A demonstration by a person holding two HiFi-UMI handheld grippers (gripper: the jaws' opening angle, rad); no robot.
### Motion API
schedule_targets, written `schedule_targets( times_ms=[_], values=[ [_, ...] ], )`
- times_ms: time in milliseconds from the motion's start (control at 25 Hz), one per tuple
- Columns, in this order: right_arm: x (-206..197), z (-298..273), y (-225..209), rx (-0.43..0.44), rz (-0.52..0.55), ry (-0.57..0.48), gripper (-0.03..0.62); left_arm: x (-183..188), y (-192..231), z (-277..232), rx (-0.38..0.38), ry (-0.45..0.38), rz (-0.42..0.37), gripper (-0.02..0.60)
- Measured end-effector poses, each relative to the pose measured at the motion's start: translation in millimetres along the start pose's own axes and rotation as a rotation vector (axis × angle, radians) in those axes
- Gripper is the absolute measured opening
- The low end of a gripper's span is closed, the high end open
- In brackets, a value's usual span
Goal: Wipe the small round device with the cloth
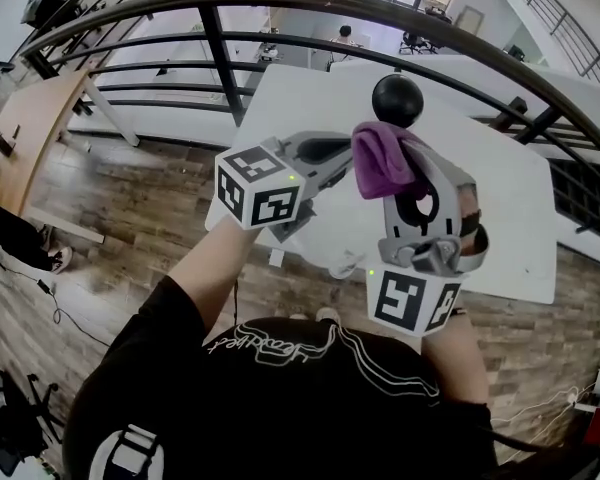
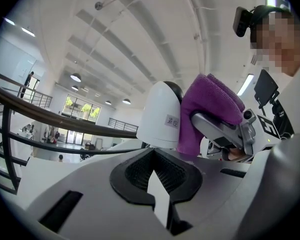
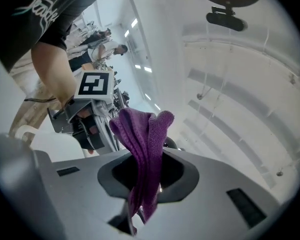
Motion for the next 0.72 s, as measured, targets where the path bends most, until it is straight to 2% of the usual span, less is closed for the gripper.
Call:
schedule_targets(
  times_ms=[120,240,480,640,720],
  values=[
    [2,1,10,0.017,0.056,0.004,0.061,1,-2,0,-0.004,0.003,-0.008,0.008],
    [3,-1,18,0.040,0.062,0.011,0.061,2,-3,3,-0.008,0.003,-0.014,0.008],
    [-2,-5,30,0.091,0.050,0.023,0.061,1,1,3,-0.011,-0.007,0.001,0.008],
    [-7,-2,41,0.132,0.032,0.023,0.061,-10,5,12,0.021,0.022,0.012,0.008],
    [-7,1,46,0.190,-0.005,0.012,0.061,-15,5,22,0.045,0.028,0.022,0.008]
  ],
)
Point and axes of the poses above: the fingertips, and each gripper's own axes: z backward along the fingers, y to its left, x out of its top, the point moved 9 cm from there along z, backward along the fingers, and after that the axes turned 5 degrees about -x, right-handed, at the moved point
